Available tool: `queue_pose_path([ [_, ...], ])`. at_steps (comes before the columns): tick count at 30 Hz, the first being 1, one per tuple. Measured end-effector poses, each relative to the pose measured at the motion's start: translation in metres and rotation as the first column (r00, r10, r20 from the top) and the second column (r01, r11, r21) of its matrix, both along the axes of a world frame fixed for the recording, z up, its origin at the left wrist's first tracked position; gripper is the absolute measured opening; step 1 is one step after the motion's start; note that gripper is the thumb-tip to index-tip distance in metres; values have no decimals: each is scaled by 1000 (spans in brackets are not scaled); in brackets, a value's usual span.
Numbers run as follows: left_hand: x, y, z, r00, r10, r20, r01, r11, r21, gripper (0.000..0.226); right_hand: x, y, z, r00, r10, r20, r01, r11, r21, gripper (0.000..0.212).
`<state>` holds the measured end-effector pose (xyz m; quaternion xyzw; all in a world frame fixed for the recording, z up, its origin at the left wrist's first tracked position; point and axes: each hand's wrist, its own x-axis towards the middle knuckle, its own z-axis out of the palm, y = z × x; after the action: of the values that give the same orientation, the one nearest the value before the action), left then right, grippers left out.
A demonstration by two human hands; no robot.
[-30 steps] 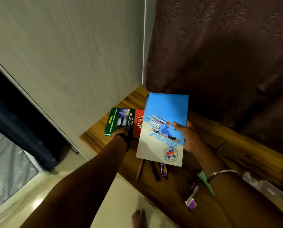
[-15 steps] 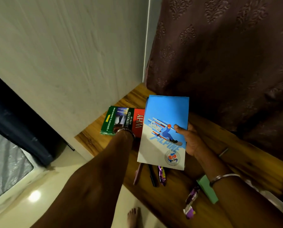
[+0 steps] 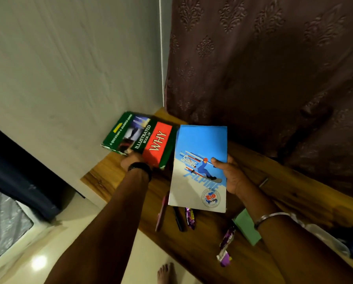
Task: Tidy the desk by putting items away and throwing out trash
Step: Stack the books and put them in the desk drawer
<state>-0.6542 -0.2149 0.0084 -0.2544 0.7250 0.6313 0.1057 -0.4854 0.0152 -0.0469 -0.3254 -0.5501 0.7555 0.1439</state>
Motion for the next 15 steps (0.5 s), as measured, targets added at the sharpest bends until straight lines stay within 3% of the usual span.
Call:
queue_pose_path([
  [2,-8,-4,-4,977,176,-120,-173,984,39,39,6,2,0,1000,7,-13,-7,1000,-17,51],
  [6,-5,-14,9,939,160,-305,-156,987,40,37,16,4,11,998,47,-41,-48,998,-44,55],
  [12,13,-35,9,893,313,-324,-318,947,41,38,42,20,12,999,31,-45,-33,998,-51,56],
  [15,30,-41,9,900,267,-344,-250,964,94,39,59,22,12,999,17,-42,-19,998,-54,61],
])
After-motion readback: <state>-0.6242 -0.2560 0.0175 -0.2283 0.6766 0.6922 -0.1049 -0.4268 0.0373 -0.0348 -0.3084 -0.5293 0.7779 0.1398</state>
